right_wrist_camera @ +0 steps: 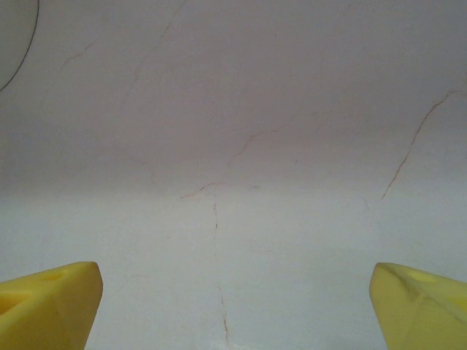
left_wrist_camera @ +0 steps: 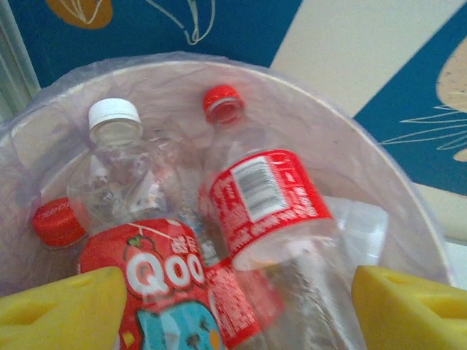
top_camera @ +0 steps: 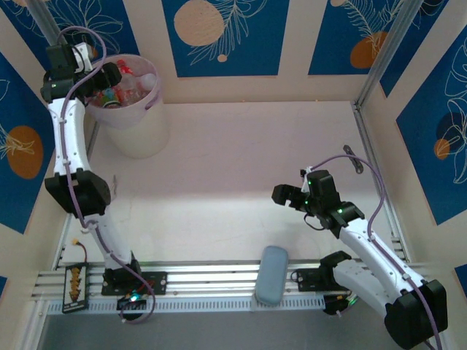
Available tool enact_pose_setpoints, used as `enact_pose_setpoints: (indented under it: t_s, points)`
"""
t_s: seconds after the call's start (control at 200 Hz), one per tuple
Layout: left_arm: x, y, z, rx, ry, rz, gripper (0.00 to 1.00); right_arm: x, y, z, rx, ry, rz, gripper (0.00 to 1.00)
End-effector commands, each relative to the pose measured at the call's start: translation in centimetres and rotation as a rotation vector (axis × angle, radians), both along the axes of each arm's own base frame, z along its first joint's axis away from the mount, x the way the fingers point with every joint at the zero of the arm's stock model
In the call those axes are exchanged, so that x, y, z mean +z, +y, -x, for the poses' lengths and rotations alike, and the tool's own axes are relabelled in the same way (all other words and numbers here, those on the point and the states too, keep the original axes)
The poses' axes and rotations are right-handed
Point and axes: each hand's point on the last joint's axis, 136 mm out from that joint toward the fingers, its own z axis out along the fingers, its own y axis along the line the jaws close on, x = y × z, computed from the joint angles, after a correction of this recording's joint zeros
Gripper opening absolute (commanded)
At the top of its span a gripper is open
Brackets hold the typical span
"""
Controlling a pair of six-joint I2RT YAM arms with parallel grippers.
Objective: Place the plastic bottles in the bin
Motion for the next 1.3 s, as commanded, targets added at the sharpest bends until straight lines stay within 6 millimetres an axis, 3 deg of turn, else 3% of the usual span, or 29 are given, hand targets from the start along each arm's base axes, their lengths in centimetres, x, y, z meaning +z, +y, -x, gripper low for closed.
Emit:
enact_pose_setpoints:
  t_s: [0.0, 0.185, 0.33, 0.465, 0.65, 0.8, 0.995, 1.295]
  points:
    - [4.2, -1.9, 2.7, -0.029, -0.09, -0.072, 0.83, 2.2, 0.1, -0.8, -0.006, -0.064, -0.003, 0.95]
    - [6.2, -6.3, 7.5, -0.053, -0.171, -0.174, 0.86, 4.0, -0.3, -1.6, 0.003, -0.114, 0.049, 0.95]
    - [4.7, -10.6, 12.1, -0.094, -0.217, -0.232, 0.88, 6.0, -1.2, -2.5, 0.008, -0.187, 0.125, 0.95]
    - [0.3, -12.7, 16.0, -0.113, -0.24, -0.198, 0.88, 6.5, -3.0, -3.7, -0.006, -0.222, 0.234, 0.96]
    - [-10.1, -12.0, 19.3, -0.096, -0.095, -0.28, 0.95, 4.8, -5.1, -5.4, -0.035, -0.2, 0.369, 0.99]
    - [-15.8, -11.2, 19.6, -0.103, -0.024, -0.375, 1.0, 2.7, -7.4, -6.4, -0.11, -0.202, 0.437, 0.99]
    - [-21.0, -10.1, 18.4, -0.062, -0.031, -0.451, 1.0, 0.2, -8.6, -7.8, -0.144, -0.268, 0.46, 0.99]
    - [-25.9, -9.4, 15.5, -0.021, -0.028, -0.509, 1.0, -3.1, -10.0, -9.1, -0.149, -0.305, 0.534, 0.99]
